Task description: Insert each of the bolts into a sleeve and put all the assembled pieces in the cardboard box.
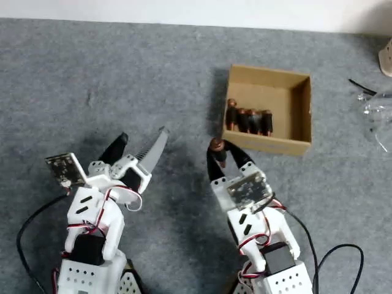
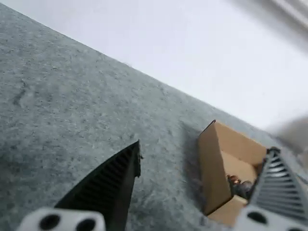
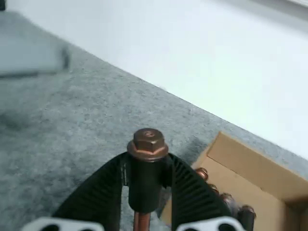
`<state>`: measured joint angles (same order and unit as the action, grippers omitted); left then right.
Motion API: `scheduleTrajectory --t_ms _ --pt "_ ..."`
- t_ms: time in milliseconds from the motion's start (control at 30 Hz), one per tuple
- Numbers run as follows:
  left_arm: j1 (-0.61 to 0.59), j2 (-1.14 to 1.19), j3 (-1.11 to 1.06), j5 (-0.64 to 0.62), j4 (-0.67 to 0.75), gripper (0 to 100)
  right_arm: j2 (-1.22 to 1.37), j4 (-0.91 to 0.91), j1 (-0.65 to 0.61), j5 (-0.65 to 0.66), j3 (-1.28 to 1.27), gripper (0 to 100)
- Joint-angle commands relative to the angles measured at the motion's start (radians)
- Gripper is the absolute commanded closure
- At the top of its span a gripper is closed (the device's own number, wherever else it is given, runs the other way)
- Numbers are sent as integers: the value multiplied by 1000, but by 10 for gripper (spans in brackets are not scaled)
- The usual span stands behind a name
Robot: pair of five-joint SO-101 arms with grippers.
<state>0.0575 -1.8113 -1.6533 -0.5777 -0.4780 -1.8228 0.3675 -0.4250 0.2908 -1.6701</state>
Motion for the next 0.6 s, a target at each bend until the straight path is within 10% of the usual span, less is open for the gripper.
scheduleTrajectory --t_ms 0,167,567 --pt "-8 -12 -2 66 15 772 -15 -56 59 -57 -154 994" --pt "-8 -12 -31 219 15 1000 -13 -58 84 -58 -154 994" --pt "-15 -8 -44 531 -61 992 31 -18 119 -52 -13 994"
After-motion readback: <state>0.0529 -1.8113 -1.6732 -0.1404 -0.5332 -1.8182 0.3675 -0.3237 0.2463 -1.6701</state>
